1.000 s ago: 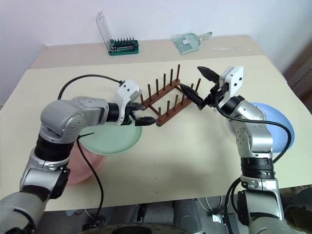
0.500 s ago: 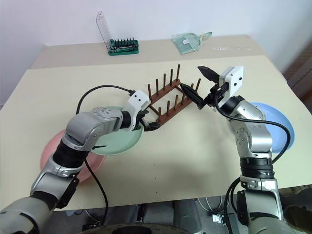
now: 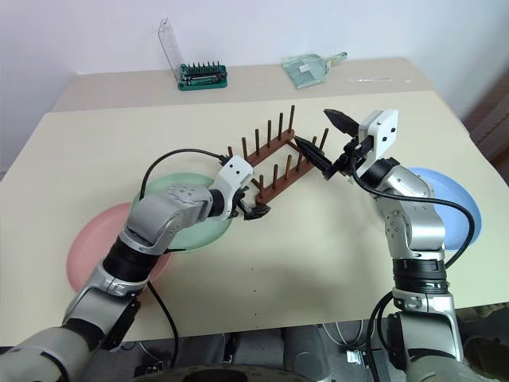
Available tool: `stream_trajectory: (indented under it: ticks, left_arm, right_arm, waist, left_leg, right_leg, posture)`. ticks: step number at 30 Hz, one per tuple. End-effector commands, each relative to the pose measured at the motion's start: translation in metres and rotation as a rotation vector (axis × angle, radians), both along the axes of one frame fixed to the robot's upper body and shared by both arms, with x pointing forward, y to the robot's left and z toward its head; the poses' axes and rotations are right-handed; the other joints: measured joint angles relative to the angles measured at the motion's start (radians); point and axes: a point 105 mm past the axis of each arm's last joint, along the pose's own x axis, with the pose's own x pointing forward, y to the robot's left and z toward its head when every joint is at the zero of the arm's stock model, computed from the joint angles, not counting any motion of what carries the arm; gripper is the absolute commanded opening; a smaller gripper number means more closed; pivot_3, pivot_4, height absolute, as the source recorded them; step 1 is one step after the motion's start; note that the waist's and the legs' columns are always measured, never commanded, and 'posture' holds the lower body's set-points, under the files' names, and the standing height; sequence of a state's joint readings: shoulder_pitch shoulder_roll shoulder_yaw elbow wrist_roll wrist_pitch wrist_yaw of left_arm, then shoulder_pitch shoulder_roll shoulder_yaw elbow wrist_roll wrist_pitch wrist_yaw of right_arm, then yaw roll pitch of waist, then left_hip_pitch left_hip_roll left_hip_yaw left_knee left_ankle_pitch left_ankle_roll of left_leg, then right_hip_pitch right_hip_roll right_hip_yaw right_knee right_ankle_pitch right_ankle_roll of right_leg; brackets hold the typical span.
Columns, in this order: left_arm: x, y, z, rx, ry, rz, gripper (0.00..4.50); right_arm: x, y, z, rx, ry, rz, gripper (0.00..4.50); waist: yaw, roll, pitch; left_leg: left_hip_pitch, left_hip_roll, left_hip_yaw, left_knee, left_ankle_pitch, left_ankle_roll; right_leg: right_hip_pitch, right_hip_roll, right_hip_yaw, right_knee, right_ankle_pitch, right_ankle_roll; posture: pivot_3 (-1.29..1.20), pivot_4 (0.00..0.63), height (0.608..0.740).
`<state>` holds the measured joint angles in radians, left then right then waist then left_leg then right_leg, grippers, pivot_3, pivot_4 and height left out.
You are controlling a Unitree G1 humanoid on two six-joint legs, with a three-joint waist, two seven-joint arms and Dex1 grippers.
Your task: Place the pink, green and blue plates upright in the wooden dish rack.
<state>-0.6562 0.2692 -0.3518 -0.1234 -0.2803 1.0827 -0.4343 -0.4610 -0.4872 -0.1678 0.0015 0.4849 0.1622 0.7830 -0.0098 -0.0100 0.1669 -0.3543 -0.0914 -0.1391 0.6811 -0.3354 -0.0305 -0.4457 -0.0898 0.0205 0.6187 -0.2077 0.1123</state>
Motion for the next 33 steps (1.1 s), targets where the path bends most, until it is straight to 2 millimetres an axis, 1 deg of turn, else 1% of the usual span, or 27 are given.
stream_trajectory:
  ticks: [1,6,10,12,13,14,15,16,19,20,25,28,30,33]
  left_arm:
    - [0.001,-0.006,0.005,-0.007,-0.031,-0.014,4.41]
    - [0.003,-0.008,-0.002,0.006,-0.012,-0.001,4.41]
    - [-0.002,-0.010,-0.010,0.006,0.043,-0.012,4.41]
    - [-0.001,-0.010,-0.012,0.005,0.058,0.002,4.41]
    - [0.000,-0.009,-0.014,0.005,0.067,0.014,3.89]
    - [0.000,-0.007,-0.015,0.009,0.077,0.023,3.57]
    - [0.001,-0.006,-0.016,0.015,0.075,0.027,3.10]
    - [0.001,-0.005,-0.015,0.009,0.082,0.032,2.67]
    - [0.002,-0.003,-0.013,0.002,0.079,0.041,1.18]
    - [0.003,-0.002,-0.012,0.003,0.075,0.043,0.78]
    - [0.007,0.001,-0.007,-0.006,0.056,0.054,0.76]
    - [0.010,0.003,-0.001,-0.021,0.032,0.060,0.76]
    - [0.012,0.003,0.005,0.003,-0.028,0.025,0.76]
    - [0.011,0.008,0.011,0.008,-0.060,-0.012,0.76]
  right_arm:
    - [-0.008,-0.001,0.017,-0.007,-0.072,0.000,4.50]
    - [-0.010,-0.002,0.017,-0.006,-0.071,-0.004,4.50]
    - [-0.011,-0.002,0.016,-0.004,-0.070,-0.010,4.50]
    - [-0.012,-0.003,0.017,-0.003,-0.071,-0.012,4.50]
    - [-0.012,-0.003,0.017,-0.003,-0.072,-0.013,4.50]
    - [-0.012,-0.003,0.017,-0.003,-0.072,-0.014,4.50]
    - [-0.013,-0.003,0.017,-0.002,-0.073,-0.016,4.50]
    - [-0.013,-0.003,0.017,-0.003,-0.073,-0.016,4.50]
    - [-0.013,-0.004,0.017,-0.003,-0.072,-0.018,4.50]
    - [-0.013,-0.004,0.017,-0.003,-0.072,-0.018,4.50]
    - [-0.011,-0.003,0.017,-0.001,-0.072,-0.015,4.50]
    - [-0.011,-0.003,0.017,0.000,-0.072,-0.015,4.50]
    - [-0.010,-0.005,0.017,0.005,-0.071,-0.021,4.50]
    - [-0.007,-0.011,0.019,0.016,-0.075,-0.046,4.50]
  waist:
    - [0.001,0.000,0.000]
    - [0.002,0.000,0.000]
    - [0.002,0.000,0.000]
    - [0.003,0.001,0.000]
    - [0.003,0.001,0.000]
    - [0.003,0.001,-0.001]
    - [0.003,0.001,-0.001]
    - [0.003,0.001,-0.001]
    - [0.003,0.001,-0.001]
    - [0.004,0.002,-0.001]
    - [0.001,0.004,-0.003]
    - [0.001,0.004,-0.003]
    - [0.001,0.004,-0.003]
    - [0.000,0.004,-0.003]
  left_leg:
    - [0.000,0.000,0.000,0.000,0.000,0.000]
    - [0.000,0.000,0.000,0.000,0.000,0.000]
    - [0.001,0.000,0.000,0.000,0.000,0.000]
    - [0.001,0.000,0.000,0.000,0.000,0.000]
    - [0.001,0.000,0.000,0.000,0.000,0.000]
    - [0.001,0.000,0.000,0.000,0.000,0.000]
    - [0.001,0.000,0.000,0.000,0.000,0.000]
    - [0.001,0.000,0.000,0.000,0.000,0.000]
    - [0.001,0.000,0.000,0.000,0.000,0.000]
    - [0.001,0.000,0.000,0.000,0.000,0.000]
    - [0.002,0.000,0.000,0.000,0.000,0.000]
    - [0.002,0.000,0.000,0.000,0.000,0.000]
    - [0.002,0.000,0.000,0.000,0.000,0.000]
    - [0.002,0.000,0.000,0.000,0.000,0.000]
  right_leg:
    - [0.000,0.000,0.000,0.000,0.000,0.000]
    - [0.000,0.000,0.000,0.000,0.000,0.000]
    - [0.001,0.000,0.000,0.000,0.000,0.000]
    - [0.001,0.000,0.000,0.000,0.000,0.000]
    - [0.001,0.000,0.000,0.000,0.000,0.000]
    - [0.001,0.000,0.000,0.000,0.000,0.000]
    - [0.001,0.000,0.000,0.000,0.000,0.000]
    - [0.001,0.000,0.000,0.000,0.000,0.000]
    - [0.001,0.000,0.000,0.000,0.000,0.000]
    - [0.002,0.000,0.000,0.000,0.000,0.000]
    - [0.002,0.000,0.000,0.000,0.000,0.000]
    - [0.002,0.000,0.000,0.000,0.000,0.000]
    - [0.002,0.000,0.000,0.000,0.000,0.000]
    - [0.002,0.000,0.000,0.000,0.000,0.000]
  posture:
    - [0.00,0.150,0.740]
    - [0.00,0.150,0.740]
    - [0.00,0.150,0.740]
    - [0.00,0.150,0.740]
    - [0.00,0.150,0.740]
    - [0.00,0.150,0.740]
    - [0.00,0.150,0.740]
    - [0.00,0.150,0.740]
    - [0.00,0.150,0.740]
    - [0.00,0.150,0.740]
    - [0.00,0.150,0.740]
    - [0.00,0.150,0.740]
    - [0.00,0.150,0.740]
    - [0.00,0.150,0.740]
